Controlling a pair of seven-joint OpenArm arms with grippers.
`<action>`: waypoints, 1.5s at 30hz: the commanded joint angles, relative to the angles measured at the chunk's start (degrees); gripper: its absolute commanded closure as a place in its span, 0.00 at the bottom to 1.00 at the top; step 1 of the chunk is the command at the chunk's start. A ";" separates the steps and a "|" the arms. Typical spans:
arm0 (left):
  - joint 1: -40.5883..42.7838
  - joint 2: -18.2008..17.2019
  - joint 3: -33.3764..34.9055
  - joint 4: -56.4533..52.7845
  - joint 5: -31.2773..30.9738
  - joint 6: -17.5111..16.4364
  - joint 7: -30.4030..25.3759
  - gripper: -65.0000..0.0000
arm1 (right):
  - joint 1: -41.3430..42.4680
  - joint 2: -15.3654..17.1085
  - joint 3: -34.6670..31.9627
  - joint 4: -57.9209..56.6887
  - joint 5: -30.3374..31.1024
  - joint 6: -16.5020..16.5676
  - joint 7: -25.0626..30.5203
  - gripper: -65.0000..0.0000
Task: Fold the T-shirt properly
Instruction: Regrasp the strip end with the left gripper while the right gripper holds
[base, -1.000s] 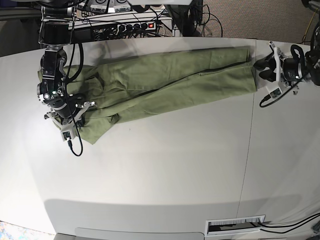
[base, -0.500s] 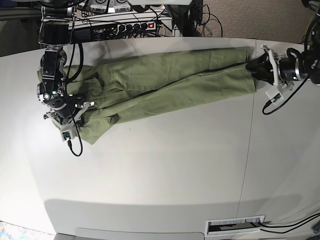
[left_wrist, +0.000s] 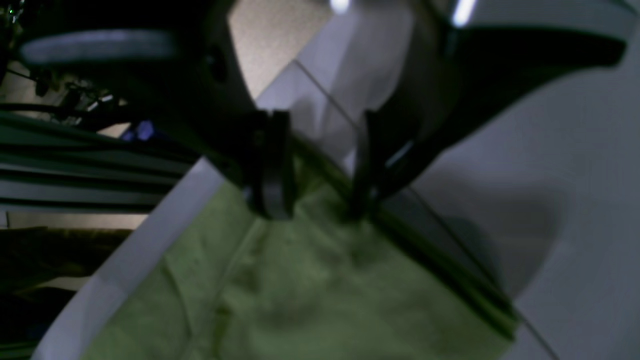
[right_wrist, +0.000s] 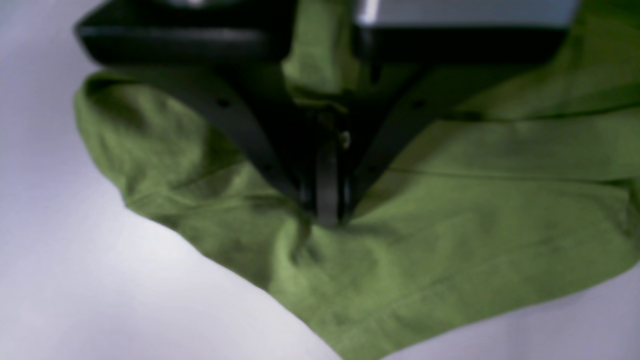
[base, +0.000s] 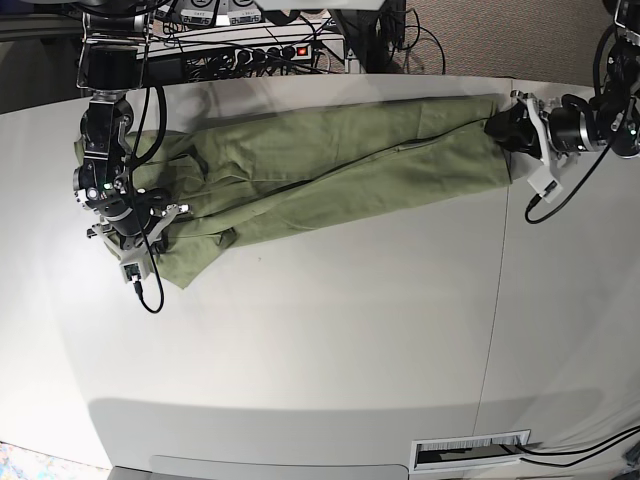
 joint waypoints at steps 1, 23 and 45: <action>-0.50 -1.36 -2.21 0.55 -1.40 0.09 -0.57 0.66 | -1.11 0.81 0.09 -1.16 -3.74 -0.59 -8.41 1.00; 0.24 1.84 -8.31 -8.39 -13.92 -0.22 6.27 0.66 | -1.11 0.79 0.09 -1.14 -3.74 -0.59 -8.57 1.00; 0.42 7.89 -8.31 -8.39 -13.62 -1.51 4.70 0.73 | -1.09 0.79 0.09 -1.14 -3.72 -0.59 -8.55 1.00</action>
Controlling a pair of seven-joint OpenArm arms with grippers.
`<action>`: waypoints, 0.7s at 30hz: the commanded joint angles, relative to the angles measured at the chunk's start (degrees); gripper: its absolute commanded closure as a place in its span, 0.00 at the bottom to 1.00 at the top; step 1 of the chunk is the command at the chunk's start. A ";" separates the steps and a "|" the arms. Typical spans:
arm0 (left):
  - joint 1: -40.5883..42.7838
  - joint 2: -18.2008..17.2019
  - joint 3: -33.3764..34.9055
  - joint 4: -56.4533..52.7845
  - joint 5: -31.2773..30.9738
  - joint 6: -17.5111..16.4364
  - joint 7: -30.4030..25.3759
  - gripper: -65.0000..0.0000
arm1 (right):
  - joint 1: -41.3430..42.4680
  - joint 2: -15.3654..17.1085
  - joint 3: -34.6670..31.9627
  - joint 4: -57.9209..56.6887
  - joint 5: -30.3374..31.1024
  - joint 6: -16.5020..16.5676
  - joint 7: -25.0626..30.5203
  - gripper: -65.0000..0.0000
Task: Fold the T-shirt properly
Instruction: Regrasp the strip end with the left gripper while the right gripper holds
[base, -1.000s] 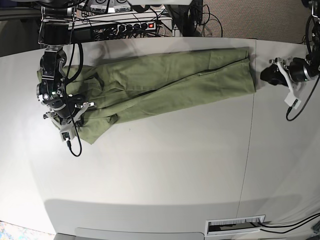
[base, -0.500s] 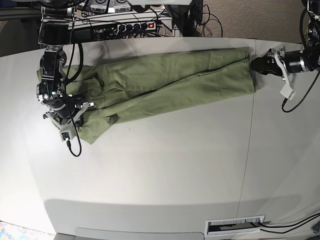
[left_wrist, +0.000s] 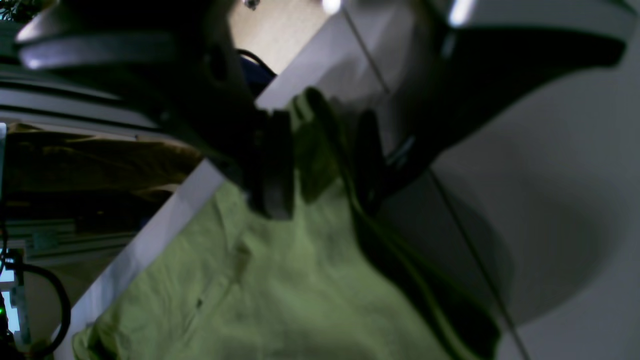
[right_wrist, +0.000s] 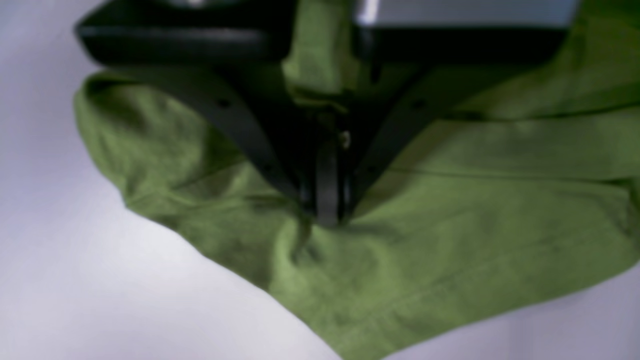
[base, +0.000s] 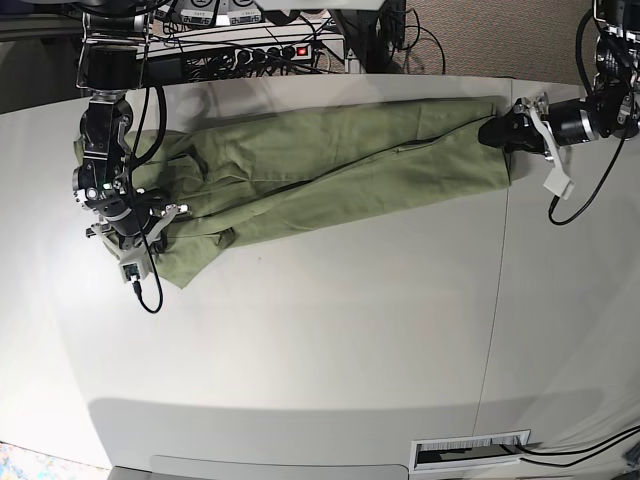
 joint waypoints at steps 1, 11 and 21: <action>-0.26 -0.96 -0.52 0.55 -0.63 0.02 -0.87 0.80 | -1.09 0.79 0.09 -1.14 -3.72 -0.46 -8.20 1.00; -3.93 -1.90 -0.55 0.63 -1.62 -3.26 1.16 1.00 | -1.25 0.79 0.04 -1.11 0.50 -0.42 -10.25 1.00; -4.72 -3.37 -0.55 2.05 -9.54 -4.12 6.80 1.00 | -1.55 0.48 -5.44 -1.11 2.89 -0.44 -10.47 1.00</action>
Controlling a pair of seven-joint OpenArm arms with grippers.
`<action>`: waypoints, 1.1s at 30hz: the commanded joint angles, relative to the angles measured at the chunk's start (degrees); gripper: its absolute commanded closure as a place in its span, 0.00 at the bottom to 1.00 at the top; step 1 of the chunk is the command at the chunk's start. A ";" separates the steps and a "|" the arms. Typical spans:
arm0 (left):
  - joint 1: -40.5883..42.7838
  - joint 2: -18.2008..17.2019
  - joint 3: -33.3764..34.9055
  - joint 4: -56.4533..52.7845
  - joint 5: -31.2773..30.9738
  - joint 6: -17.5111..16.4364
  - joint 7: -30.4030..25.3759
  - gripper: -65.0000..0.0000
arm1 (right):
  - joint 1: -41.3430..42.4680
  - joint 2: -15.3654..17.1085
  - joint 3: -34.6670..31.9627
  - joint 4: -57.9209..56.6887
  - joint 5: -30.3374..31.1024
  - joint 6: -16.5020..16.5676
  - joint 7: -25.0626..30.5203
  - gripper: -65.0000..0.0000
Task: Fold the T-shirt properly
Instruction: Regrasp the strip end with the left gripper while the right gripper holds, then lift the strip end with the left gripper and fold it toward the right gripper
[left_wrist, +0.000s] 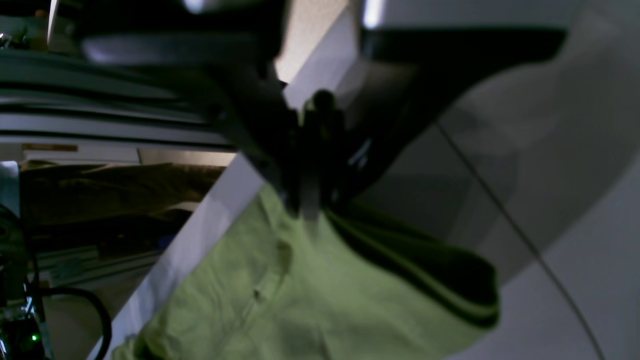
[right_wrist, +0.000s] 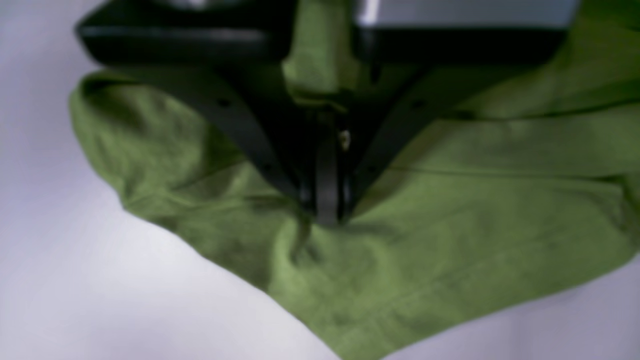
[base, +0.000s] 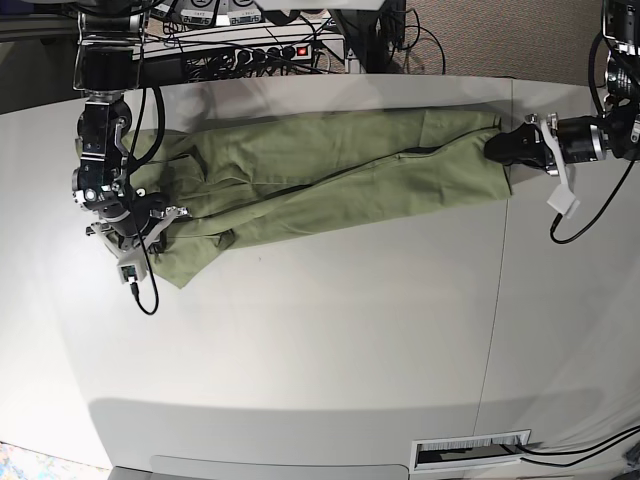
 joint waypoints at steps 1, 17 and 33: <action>-0.63 -1.25 -0.57 1.60 -1.95 -0.28 -0.63 1.00 | -1.66 -0.48 -2.12 -1.31 -1.64 1.79 -8.46 1.00; -0.81 -1.07 -0.57 19.23 -1.16 -0.28 -4.39 1.00 | -0.87 -5.95 -7.30 -1.27 -2.58 1.84 -6.29 1.00; -0.92 5.25 -0.55 23.93 -0.52 -0.28 -6.51 1.00 | -0.92 -10.71 -7.32 -1.27 -2.73 1.97 -8.46 1.00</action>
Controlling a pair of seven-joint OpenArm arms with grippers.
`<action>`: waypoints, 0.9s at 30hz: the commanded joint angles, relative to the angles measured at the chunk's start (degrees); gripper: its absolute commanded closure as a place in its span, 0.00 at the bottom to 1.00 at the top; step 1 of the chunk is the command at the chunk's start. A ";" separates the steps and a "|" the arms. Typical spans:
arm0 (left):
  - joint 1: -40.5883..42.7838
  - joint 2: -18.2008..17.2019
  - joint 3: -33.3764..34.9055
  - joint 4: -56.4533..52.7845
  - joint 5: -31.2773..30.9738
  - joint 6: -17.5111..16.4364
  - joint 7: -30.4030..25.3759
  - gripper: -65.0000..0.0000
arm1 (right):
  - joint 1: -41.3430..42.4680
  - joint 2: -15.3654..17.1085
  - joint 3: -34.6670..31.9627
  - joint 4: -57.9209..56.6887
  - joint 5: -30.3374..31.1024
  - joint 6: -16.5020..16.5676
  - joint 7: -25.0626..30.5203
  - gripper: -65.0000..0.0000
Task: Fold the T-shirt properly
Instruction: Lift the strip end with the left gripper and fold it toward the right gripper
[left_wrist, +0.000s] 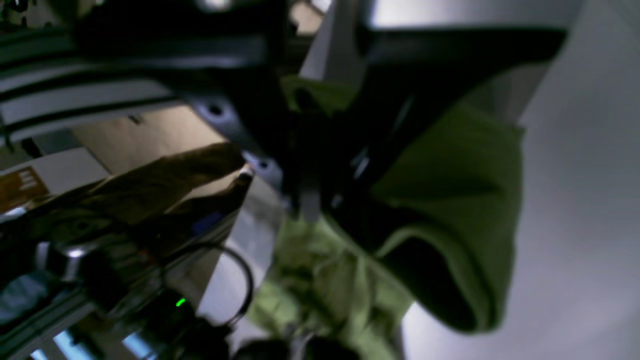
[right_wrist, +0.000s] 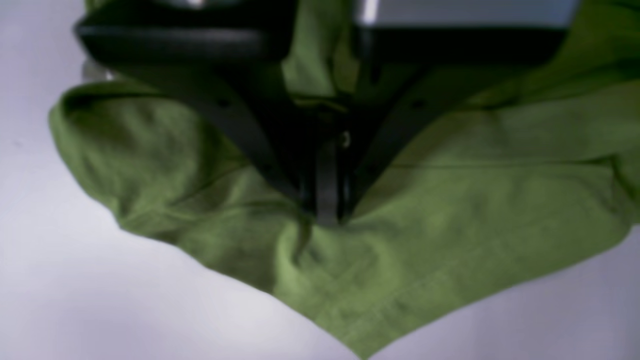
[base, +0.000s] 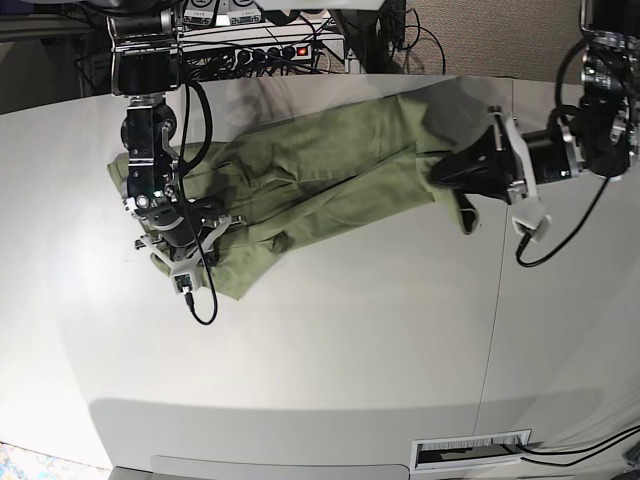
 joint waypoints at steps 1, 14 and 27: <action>-0.59 0.11 -0.52 1.46 -1.25 -0.30 -1.46 1.00 | -2.29 -1.44 -1.66 -1.62 0.72 3.82 -11.76 1.00; -0.39 13.51 -0.37 2.16 -0.46 -0.30 -2.10 1.00 | -2.27 -1.42 -3.50 -1.62 0.68 3.82 -11.87 1.00; 0.13 16.74 17.49 1.66 20.04 -0.30 -11.41 1.00 | -2.27 -1.33 -3.45 -1.62 -0.44 3.80 -12.02 1.00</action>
